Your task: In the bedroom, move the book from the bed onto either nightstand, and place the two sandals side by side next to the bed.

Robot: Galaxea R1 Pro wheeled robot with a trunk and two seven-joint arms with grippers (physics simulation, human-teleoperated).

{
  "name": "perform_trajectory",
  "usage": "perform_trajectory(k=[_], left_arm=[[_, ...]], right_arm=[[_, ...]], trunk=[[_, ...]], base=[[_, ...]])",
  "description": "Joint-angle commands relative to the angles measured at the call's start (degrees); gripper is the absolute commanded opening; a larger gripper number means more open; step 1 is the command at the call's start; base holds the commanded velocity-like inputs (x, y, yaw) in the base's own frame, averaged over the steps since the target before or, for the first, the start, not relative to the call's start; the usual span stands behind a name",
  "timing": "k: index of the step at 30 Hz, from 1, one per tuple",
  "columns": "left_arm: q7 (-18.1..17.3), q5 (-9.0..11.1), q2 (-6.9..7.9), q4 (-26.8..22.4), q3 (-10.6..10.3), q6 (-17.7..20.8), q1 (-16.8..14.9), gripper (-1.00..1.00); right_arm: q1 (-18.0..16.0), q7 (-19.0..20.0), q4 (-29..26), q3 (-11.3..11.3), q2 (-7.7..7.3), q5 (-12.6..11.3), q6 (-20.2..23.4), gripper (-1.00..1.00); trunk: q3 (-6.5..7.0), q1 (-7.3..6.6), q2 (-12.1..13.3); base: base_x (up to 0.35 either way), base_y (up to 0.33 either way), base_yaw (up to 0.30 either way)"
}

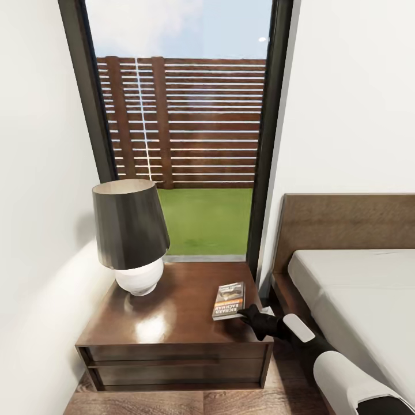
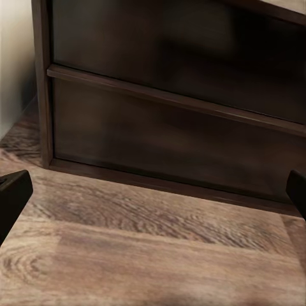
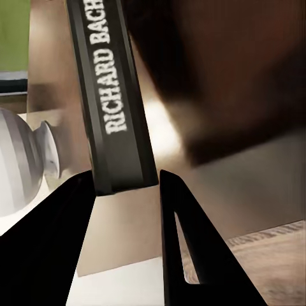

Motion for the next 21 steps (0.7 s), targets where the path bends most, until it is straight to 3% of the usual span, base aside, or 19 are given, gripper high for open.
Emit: perform_trajectory(k=[1,21], left_arm=[[-0.56,0.55,0.0,0.02,0.01,0.07,-0.01,1.0],[-0.54,0.54,0.0,0.09,0.06,0.07,-0.01,1.0]], right_arm=[[-0.03,-0.28,-0.04,0.28,-0.05,-0.14,0.07,-1.0],[-0.04,-2.38,-0.18,0.28,-0.01,-1.03,0.07,-1.0]], trunk=[[-0.05,-0.01,-0.02],[-0.05,-0.01,-0.02]], base=[[0.0,0.0,0.0],[0.0,0.0,0.0]])
